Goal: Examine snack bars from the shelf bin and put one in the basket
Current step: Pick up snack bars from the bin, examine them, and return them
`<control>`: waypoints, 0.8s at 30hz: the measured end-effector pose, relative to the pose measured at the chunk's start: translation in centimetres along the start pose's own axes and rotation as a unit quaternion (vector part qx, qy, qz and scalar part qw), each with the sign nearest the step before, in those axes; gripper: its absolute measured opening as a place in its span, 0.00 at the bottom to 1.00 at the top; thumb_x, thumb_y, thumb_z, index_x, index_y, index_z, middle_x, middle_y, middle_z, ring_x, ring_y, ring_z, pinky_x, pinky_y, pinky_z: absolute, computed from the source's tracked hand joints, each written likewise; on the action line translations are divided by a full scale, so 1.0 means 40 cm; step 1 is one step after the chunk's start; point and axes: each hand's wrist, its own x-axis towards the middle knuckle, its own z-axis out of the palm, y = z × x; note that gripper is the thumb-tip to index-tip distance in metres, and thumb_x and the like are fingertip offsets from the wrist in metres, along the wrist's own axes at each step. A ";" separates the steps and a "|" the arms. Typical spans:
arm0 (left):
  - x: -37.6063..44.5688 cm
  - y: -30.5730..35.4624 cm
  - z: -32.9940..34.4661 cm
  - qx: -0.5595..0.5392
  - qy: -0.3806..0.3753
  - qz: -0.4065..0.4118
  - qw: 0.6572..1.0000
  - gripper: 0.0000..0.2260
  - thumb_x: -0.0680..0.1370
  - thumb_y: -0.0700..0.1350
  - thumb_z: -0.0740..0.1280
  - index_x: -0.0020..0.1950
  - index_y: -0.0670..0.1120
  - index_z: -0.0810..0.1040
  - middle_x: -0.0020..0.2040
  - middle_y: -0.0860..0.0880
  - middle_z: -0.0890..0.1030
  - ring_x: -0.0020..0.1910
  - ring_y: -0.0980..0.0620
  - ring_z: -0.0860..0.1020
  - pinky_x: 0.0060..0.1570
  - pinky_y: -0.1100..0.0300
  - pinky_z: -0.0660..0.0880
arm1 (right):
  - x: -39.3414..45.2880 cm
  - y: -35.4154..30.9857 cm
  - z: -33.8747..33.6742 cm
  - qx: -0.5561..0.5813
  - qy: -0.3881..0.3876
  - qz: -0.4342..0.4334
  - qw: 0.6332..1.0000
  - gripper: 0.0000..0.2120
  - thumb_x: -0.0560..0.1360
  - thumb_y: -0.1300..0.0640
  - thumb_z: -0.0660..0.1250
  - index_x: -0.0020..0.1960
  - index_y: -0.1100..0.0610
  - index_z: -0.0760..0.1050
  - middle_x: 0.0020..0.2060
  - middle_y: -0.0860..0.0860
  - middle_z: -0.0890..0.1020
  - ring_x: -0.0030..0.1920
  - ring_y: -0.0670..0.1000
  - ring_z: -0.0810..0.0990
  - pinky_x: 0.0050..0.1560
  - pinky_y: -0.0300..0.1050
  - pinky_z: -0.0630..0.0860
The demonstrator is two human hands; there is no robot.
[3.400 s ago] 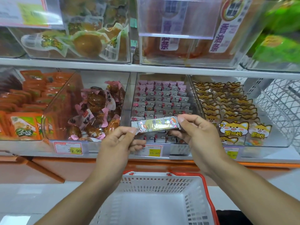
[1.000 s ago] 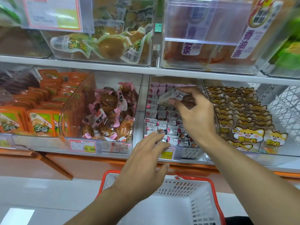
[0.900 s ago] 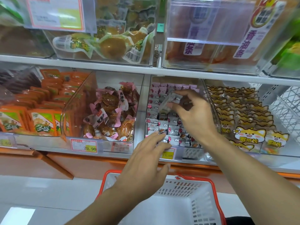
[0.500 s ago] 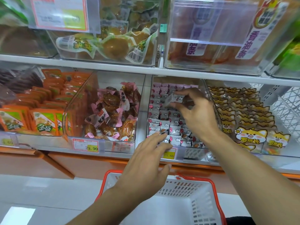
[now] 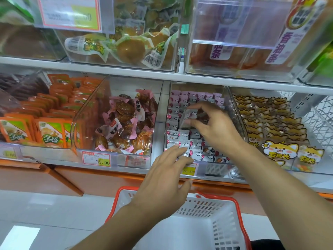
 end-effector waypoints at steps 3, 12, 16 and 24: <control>-0.001 -0.001 0.001 0.001 -0.002 0.003 1.000 0.22 0.79 0.54 0.67 0.73 0.59 0.68 0.78 0.62 0.58 0.78 0.64 0.47 0.66 0.75 0.35 | 0.001 0.008 0.014 -0.091 -0.097 -0.015 0.991 0.14 0.82 0.48 0.63 0.66 0.49 0.78 0.63 0.49 0.81 0.63 0.52 0.77 0.63 0.50 0.74; -0.002 0.002 0.001 0.004 -0.005 -0.001 1.000 0.22 0.79 0.54 0.67 0.73 0.59 0.69 0.79 0.62 0.58 0.78 0.62 0.48 0.67 0.72 0.37 | 0.012 0.004 0.047 -0.145 -0.044 -0.001 0.988 0.16 0.83 0.55 0.62 0.69 0.54 0.77 0.65 0.53 0.80 0.66 0.59 0.73 0.67 0.54 0.70; -0.005 0.008 0.006 0.005 -0.009 -0.006 1.000 0.23 0.79 0.54 0.67 0.73 0.59 0.68 0.79 0.61 0.57 0.79 0.61 0.47 0.71 0.66 0.42 | 0.019 -0.020 0.078 -0.125 -0.058 0.001 0.990 0.15 0.82 0.54 0.64 0.67 0.54 0.79 0.60 0.54 0.82 0.63 0.59 0.75 0.65 0.55 0.71; -0.004 0.007 -0.005 -0.004 -0.008 -0.005 1.000 0.22 0.79 0.54 0.67 0.73 0.59 0.68 0.79 0.59 0.58 0.79 0.59 0.48 0.70 0.68 0.41 | 0.029 -0.057 0.123 -0.100 -0.025 0.021 0.994 0.07 0.78 0.56 0.69 0.53 0.50 0.84 0.50 0.47 0.86 0.54 0.52 0.81 0.57 0.49 0.76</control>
